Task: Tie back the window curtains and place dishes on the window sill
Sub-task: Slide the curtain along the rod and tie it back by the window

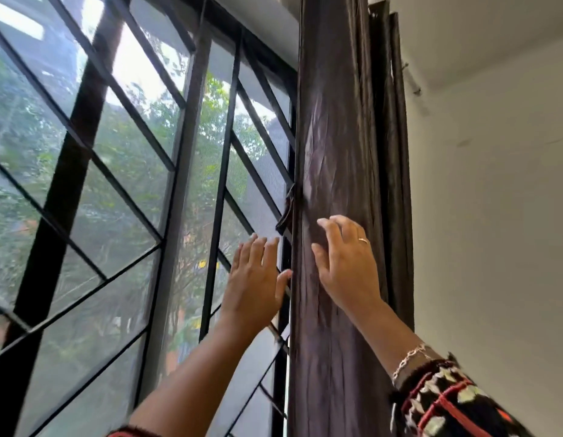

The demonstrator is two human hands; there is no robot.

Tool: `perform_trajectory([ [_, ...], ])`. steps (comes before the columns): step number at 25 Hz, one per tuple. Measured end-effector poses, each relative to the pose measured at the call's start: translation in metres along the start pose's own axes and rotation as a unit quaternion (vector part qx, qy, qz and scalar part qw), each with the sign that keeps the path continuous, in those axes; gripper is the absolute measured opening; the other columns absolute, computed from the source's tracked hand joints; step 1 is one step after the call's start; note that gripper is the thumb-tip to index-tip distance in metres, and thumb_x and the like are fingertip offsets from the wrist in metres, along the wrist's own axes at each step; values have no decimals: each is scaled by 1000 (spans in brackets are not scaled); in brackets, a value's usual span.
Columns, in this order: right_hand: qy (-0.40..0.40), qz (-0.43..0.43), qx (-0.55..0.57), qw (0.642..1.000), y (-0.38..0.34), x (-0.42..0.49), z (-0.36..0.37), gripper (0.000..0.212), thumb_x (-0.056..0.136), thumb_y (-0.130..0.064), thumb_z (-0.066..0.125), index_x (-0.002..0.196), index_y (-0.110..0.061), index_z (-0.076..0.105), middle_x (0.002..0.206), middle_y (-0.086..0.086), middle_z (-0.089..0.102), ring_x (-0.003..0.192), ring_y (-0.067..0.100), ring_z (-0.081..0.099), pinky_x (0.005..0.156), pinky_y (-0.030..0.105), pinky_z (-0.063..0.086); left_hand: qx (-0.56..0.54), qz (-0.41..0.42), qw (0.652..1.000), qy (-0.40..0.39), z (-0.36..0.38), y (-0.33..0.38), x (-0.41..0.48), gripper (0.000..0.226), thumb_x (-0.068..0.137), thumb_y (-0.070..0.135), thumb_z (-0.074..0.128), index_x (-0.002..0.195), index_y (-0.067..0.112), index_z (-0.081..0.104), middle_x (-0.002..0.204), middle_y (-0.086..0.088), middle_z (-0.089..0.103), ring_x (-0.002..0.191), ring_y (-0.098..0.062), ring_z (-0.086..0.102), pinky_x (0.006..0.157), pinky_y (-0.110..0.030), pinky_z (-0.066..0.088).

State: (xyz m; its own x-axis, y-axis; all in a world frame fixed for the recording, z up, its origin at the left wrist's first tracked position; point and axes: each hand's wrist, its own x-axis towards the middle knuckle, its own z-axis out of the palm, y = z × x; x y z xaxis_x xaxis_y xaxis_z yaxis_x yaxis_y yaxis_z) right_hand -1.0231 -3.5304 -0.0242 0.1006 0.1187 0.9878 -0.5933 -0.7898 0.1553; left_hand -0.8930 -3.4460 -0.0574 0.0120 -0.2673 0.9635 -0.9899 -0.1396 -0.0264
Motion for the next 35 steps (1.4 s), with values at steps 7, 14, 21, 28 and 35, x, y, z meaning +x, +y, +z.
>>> perform_trajectory([
  [7,49,10,-2,999,21,90,19,38,83,-10,59,120,-8,53,119,15,52,111,31,49,94,38,40,-55,9,997,59,-7,-12,95,38,91,33,50,118,7,50,118,-13,56,114,-29,48,102,-36,33],
  [14,102,63,39,992,62,158,22,33,83,-8,60,116,-11,54,119,11,51,113,28,47,93,32,39,-195,-91,975,54,19,-2,166,34,92,26,51,120,6,50,117,-13,60,108,-30,55,84,-31,41],
  [21,138,115,183,967,101,220,26,32,85,-13,59,117,-15,52,117,10,50,91,17,49,73,17,31,-405,-223,881,106,19,17,235,51,83,34,65,124,13,42,118,-8,54,98,-21,52,77,-28,39],
  [28,70,113,437,890,83,263,54,51,87,-47,53,128,-18,42,106,12,61,97,28,57,91,49,46,264,68,936,222,-50,-19,235,60,93,18,45,143,35,16,107,-11,53,81,-30,62,64,-36,48],
  [35,69,55,363,927,6,272,63,47,90,-44,48,125,-13,46,91,9,62,99,29,56,85,36,40,567,-22,821,63,-247,-112,227,90,68,48,-15,135,13,33,88,-9,41,82,-27,52,66,-36,37],
])
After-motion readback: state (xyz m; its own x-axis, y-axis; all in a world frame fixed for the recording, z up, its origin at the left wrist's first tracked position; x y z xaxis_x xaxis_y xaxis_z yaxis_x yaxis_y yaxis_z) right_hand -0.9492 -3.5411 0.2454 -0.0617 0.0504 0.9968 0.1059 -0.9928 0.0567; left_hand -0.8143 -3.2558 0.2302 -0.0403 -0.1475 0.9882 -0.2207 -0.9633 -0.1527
